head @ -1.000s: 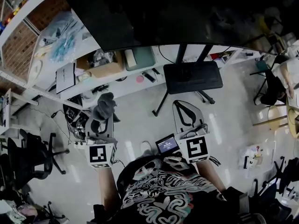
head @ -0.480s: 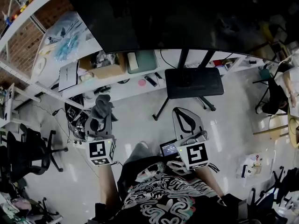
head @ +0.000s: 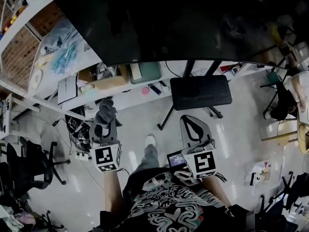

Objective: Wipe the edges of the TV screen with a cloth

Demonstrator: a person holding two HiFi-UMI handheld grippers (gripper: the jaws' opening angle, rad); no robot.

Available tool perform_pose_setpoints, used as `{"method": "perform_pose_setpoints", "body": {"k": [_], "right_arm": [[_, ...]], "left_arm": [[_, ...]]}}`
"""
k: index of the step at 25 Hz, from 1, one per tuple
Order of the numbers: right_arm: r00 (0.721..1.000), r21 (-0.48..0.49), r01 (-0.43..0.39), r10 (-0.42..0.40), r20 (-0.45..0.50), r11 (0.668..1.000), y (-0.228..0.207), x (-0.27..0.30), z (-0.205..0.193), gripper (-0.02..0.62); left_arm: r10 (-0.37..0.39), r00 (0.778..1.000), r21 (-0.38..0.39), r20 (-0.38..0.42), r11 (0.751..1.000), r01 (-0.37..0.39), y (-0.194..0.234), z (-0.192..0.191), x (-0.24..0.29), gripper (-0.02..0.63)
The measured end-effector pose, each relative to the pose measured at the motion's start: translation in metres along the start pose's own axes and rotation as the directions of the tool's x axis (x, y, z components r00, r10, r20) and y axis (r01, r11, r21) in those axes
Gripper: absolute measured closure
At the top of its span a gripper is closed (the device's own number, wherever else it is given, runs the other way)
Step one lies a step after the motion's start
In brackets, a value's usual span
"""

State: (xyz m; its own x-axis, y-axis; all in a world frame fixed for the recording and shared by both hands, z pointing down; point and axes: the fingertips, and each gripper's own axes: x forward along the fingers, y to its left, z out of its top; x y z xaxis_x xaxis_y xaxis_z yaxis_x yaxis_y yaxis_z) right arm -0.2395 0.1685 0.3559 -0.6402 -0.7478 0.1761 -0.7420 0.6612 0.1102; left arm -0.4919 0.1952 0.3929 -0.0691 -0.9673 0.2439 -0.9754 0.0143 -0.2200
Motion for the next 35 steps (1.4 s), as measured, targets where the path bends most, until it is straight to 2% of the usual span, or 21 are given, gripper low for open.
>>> {"method": "perform_pose_setpoints", "body": {"k": [2, 8, 13, 16, 19, 23, 28, 35], "right_arm": [[0.999, 0.010, 0.011, -0.011, -0.044, 1.000, -0.001, 0.012, -0.003, 0.566], [0.996, 0.007, 0.058, -0.057, -0.063, 0.998, -0.006, 0.063, 0.004, 0.566], [0.994, 0.006, 0.087, -0.086, -0.065, 0.996, -0.004, 0.110, 0.009, 0.566], [0.987, 0.001, 0.105, -0.104, -0.122, 0.994, 0.001, 0.132, 0.003, 0.566], [0.983, -0.007, 0.141, -0.141, -0.119, 0.990, 0.002, 0.153, 0.005, 0.566], [0.974, 0.000, 0.181, -0.179, -0.138, 0.984, 0.000, 0.174, 0.005, 0.566], [0.968, 0.006, 0.191, -0.188, -0.164, 0.982, 0.002, 0.191, 0.001, 0.566], [0.970, -0.011, 0.171, -0.170, -0.176, 0.985, -0.003, 0.204, 0.005, 0.566]], "left_arm": [[-0.007, 1.000, -0.007, -0.007, 1.000, 0.007, 0.009, -0.003, 0.015, 0.488], [-0.034, 0.999, -0.010, -0.020, 0.999, 0.034, 0.040, -0.013, 0.064, 0.488], [-0.076, 0.996, 0.067, -0.035, 0.995, 0.078, 0.060, -0.021, 0.108, 0.488], [-0.107, 0.994, 0.064, -0.031, 0.992, 0.109, 0.074, -0.028, 0.132, 0.488], [-0.138, 0.990, 0.071, -0.033, 0.988, 0.140, 0.086, -0.037, 0.156, 0.488], [-0.185, 0.981, 0.095, -0.056, 0.977, 0.190, 0.090, -0.048, 0.180, 0.488], [-0.229, 0.971, 0.084, -0.061, 0.969, 0.234, 0.087, -0.050, 0.199, 0.488], [-0.235, 0.971, 0.061, -0.051, 0.969, 0.237, 0.081, -0.045, 0.218, 0.488]]}}
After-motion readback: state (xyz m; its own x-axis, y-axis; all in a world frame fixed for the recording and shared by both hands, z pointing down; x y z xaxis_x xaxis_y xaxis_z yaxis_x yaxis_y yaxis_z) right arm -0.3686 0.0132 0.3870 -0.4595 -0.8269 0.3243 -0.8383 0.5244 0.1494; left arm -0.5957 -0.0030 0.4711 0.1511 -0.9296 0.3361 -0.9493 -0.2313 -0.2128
